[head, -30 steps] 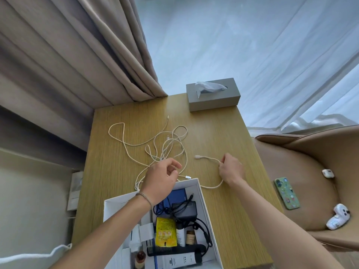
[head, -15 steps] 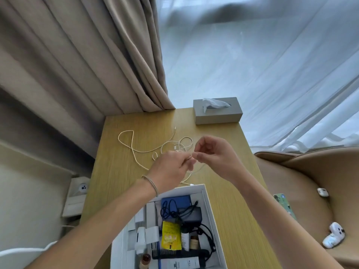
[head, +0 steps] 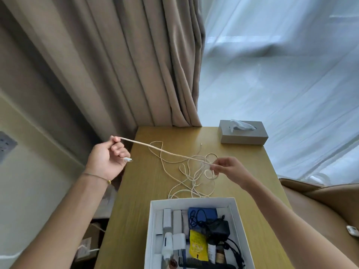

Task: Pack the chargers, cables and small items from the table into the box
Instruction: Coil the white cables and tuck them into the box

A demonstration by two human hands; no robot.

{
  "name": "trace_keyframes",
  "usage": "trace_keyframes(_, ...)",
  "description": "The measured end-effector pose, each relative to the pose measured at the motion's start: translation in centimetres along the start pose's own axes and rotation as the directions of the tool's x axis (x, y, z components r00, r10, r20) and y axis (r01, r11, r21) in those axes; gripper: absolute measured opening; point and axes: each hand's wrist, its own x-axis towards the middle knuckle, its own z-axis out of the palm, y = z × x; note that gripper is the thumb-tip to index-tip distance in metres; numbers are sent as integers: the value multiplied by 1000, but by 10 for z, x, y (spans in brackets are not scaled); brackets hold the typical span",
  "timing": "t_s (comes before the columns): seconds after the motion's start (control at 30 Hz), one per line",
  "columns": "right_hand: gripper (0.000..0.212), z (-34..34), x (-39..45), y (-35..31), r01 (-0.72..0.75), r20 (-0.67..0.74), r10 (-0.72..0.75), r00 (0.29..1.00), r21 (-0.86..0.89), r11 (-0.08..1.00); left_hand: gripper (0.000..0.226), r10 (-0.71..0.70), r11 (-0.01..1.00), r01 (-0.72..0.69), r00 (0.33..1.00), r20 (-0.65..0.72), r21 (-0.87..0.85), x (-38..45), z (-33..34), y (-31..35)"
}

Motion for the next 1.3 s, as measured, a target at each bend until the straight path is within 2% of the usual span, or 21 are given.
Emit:
trace_keyframes(0.07,10,9,3,-6,0,-16,-1,1000,-96,995,36,97,991,-85,989,-116,105,-1,-17,-2)
trace_keyframes(0.13,13,26,4,-22,45,-53,-56,997,-188,981,34,295,888,-226,948,-119,400,-7,-20,-20)
trace_keyframes(0.2,12,46,2,-45,113,-56,-131,990,-250,962,32,420,678,-337,907,33,653,-19,-10,-42)
trace_keyframes(0.27,13,65,-2,-71,192,-20,-208,978,-309,932,30,435,405,-452,860,268,795,-30,4,-61)
trace_keyframes(0.33,15,78,-7,-95,256,19,-264,964,-330,909,31,332,59,-518,816,472,853,-41,15,-75)
trace_keyframes(0.37,18,81,-11,-106,282,23,-290,957,-313,907,30,259,-80,-520,813,522,850,-45,19,-78)
trace_keyframes(0.4,21,83,-14,-115,304,16,-313,950,-284,909,31,200,-145,-507,826,527,850,-48,22,-80)
trace_keyframes(0.43,25,81,-17,-123,319,5,-328,945,-254,913,34,157,-129,-494,846,509,860,-50,25,-81)
trace_keyframes(0.47,26,78,-19,-127,325,4,-333,943,-227,918,40,127,-37,-481,867,482,876,-51,25,-80)
trace_keyframes(0.53,28,70,-21,-127,320,34,-319,947,-159,934,45,52,326,-412,907,419,851,-50,23,-68)
trace_keyframes(0.6,31,62,-20,-119,295,79,-288,954,-99,950,42,-57,699,-257,910,410,668,-48,18,-46)
trace_keyframes(0.63,31,59,-20,-113,282,93,-274,957,-85,956,40,-96,818,-170,902,421,550,-46,14,-33)
trace_keyframes(0.67,29,56,-18,-106,271,100,-262,960,-85,959,39,-119,892,-95,893,434,441,-46,9,-20)
trace_keyframes(0.73,26,51,-14,-91,235,98,-222,970,-149,961,38,-109,970,-2,889,444,242,-45,-2,6)
trace_keyframes(0.8,28,47,-9,-74,168,82,-151,985,-276,946,39,-36,998,11,910,414,61,-43,-16,32)
trace_keyframes(0.87,28,42,-7,-58,101,67,-85,994,-297,950,40,28,999,-31,956,292,7,-40,-30,54)
trace_keyframes(0.93,29,39,-6,-51,66,37,-58,998,-284,956,36,57,994,-70,988,142,87,-37,-41,58)
trace_keyframes(1.03,33,47,-5,-61,85,-30,-102,994,-354,931,31,116,959,-120,993,30,255,-37,-41,31)
trace_keyframes(1.17,32,82,-9,-95,191,85,-174,981,-574,796,28,153,813,-185,983,105,553,-45,-23,-24)
trace_keyframes(1.23,33,97,-13,-112,237,144,-188,972,-595,768,27,117,683,-169,986,121,711,-49,-15,-49)
trace_keyframes(1.3,34,108,-16,-124,263,173,-200,964,-551,792,27,60,605,-147,988,140,783,-53,-8,-68)
